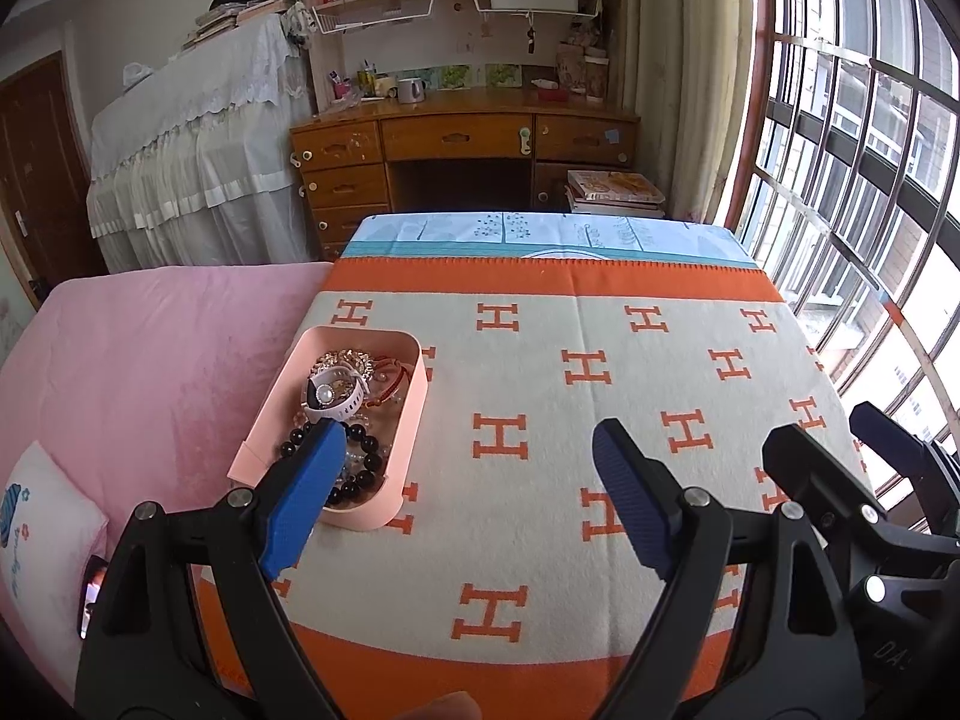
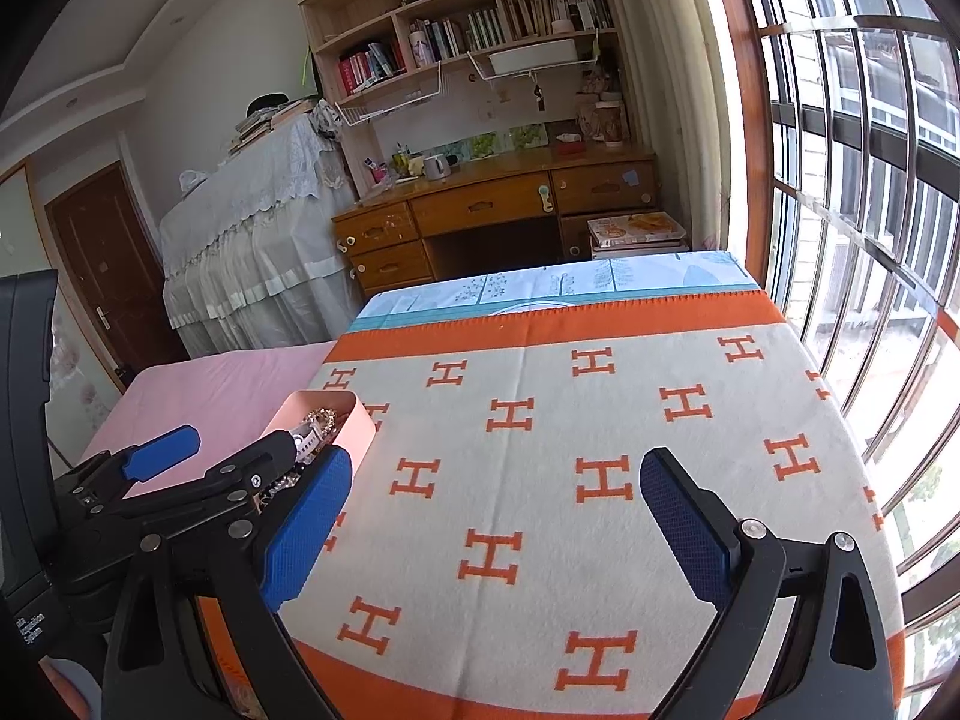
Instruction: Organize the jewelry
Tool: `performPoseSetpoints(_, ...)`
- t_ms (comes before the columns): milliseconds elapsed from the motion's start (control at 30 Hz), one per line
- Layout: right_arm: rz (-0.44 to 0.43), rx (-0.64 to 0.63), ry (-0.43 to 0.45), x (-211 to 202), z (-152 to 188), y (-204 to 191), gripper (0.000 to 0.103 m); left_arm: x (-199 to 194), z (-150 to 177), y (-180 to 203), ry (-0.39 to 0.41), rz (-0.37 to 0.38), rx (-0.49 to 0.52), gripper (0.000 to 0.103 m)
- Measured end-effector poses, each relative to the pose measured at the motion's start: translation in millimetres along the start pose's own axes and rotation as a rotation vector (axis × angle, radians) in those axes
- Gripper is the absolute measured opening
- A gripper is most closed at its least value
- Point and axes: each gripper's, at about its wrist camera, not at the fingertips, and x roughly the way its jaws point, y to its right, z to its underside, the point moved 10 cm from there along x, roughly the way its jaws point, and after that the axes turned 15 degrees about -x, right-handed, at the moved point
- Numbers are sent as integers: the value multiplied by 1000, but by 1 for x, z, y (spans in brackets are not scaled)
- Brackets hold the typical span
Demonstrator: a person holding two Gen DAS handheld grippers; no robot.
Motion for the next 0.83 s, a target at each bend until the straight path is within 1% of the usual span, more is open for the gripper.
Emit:
performPoseSetpoints(100,-3,1,-2,2,5,-4,98,1,2,-1,-6,2,-4,83)
performPoseSetpoints(533,-5,4,-4,3,5,-2,98,3,5,-2,-21,6,-13,83)
performPoseSetpoints(667,-10,6,-8,5,13,-11,98,4,6,-2,-24,5,-14,83)
performPoseSetpoints(833,-8,8,-8,6,13,-10,98,4,5,-2,-25,4,-13,83)
